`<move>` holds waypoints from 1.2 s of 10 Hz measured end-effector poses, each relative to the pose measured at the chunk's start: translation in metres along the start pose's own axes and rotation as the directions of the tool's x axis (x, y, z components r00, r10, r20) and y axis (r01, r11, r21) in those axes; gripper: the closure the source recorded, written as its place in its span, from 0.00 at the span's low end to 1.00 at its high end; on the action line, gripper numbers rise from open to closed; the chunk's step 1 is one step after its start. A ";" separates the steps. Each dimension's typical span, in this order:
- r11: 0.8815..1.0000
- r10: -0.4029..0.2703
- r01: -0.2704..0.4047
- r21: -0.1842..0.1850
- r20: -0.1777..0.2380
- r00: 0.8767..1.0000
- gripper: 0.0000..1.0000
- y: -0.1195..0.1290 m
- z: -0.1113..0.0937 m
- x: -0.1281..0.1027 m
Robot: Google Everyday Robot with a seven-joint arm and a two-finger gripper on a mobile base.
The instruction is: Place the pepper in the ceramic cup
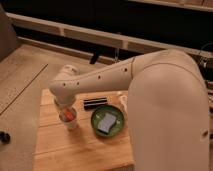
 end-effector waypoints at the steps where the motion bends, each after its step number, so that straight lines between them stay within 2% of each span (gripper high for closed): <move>1: 1.000 -0.020 0.020 -0.007 -0.004 1.000 1.00 0.006 0.003 -0.005; 4: 0.998 -0.059 0.059 -0.013 -0.008 0.998 1.00 0.013 0.007 -0.015; 6: 0.998 -0.061 0.060 -0.017 -0.021 0.998 1.00 0.015 0.011 -0.012; 7: 0.999 -0.052 0.052 -0.017 -0.031 0.998 0.96 0.013 0.014 -0.008; 9: 1.000 -0.023 0.022 -0.016 -0.044 0.999 0.75 0.009 0.016 -0.003; 12: 1.000 0.014 -0.014 0.007 -0.049 0.999 0.46 -0.006 0.013 0.002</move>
